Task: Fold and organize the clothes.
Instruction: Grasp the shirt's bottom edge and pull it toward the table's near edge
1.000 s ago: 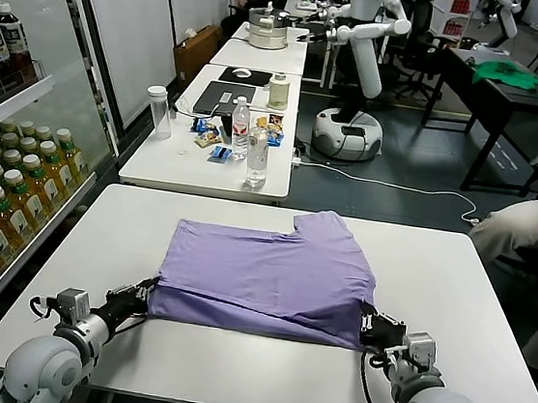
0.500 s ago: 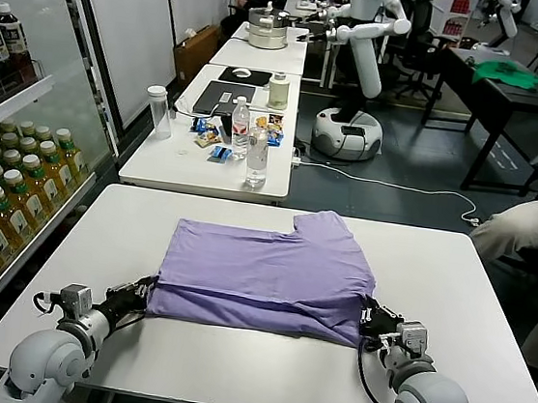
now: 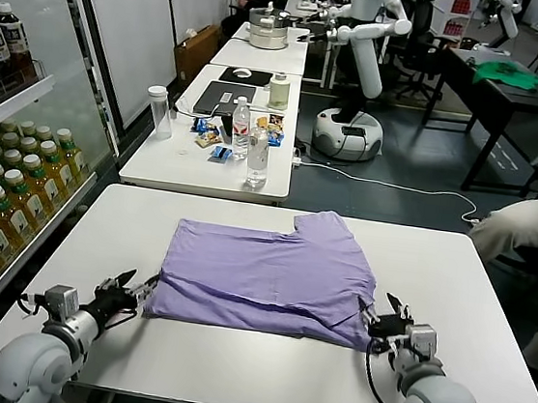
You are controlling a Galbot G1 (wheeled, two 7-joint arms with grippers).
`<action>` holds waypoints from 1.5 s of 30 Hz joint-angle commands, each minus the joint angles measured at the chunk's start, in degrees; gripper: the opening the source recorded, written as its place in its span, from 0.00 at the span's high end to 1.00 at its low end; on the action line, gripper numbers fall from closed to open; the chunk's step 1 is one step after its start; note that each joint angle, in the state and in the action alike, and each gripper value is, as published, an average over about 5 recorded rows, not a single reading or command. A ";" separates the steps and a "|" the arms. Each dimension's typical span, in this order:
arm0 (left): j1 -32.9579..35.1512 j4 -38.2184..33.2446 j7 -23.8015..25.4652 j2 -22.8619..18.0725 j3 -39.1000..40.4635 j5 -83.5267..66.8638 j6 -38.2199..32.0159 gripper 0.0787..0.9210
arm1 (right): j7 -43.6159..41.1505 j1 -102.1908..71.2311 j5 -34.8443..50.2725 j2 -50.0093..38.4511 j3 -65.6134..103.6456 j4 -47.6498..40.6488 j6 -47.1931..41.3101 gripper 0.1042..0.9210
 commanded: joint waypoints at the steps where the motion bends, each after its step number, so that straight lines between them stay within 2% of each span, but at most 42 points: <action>1: 4.43 -0.30 -4.65 -1.70 1.84 1.96 0.95 0.19 | 1.82 -8.59 0.68 0.47 2.48 3.49 -0.18 0.13; 3: 4.42 0.65 -5.37 -1.38 1.66 2.12 0.96 0.14 | 2.19 -8.33 1.29 0.64 2.47 2.97 -0.16 0.12; 7: 4.84 0.91 -5.37 -1.08 1.64 2.54 0.98 0.12 | 1.52 -6.91 3.53 1.16 2.14 1.35 -0.11 0.13; 9: 4.82 0.68 -5.19 -1.37 1.73 2.49 0.98 0.12 | 1.18 -6.10 4.32 1.48 1.78 0.83 -0.06 0.18; 12: 4.75 0.42 -4.48 -1.83 1.86 2.41 0.94 0.17 | 0.67 -5.09 5.20 1.71 1.32 0.33 0.05 0.28; 25: 4.16 0.57 -2.41 -2.27 2.13 3.60 0.79 0.62 | -0.37 -3.74 6.45 2.32 1.42 -1.37 1.23 0.74; 29: 6.12 -1.97 -0.67 -1.99 0.82 4.08 0.76 0.76 | -0.75 -6.69 6.63 1.15 4.71 2.31 1.26 0.89; 32: 10.11 -6.04 -0.26 -1.48 -0.72 4.25 0.39 0.86 | -1.29 -12.29 7.47 0.40 9.00 7.33 1.27 0.96; 36: 17.01 -12.60 -0.73 -0.54 -2.83 5.15 -0.94 0.97 | -2.28 -22.41 7.87 0.91 15.01 14.50 1.89 0.98; 40: 22.45 -15.48 -1.27 0.50 -4.17 6.77 -1.33 0.99 | -2.82 -31.29 5.77 1.74 17.36 18.97 3.26 0.98; 45: 26.03 -15.51 -0.50 0.57 -5.27 9.32 -1.13 0.99 | -3.60 -36.69 0.32 2.52 16.19 18.94 6.34 0.98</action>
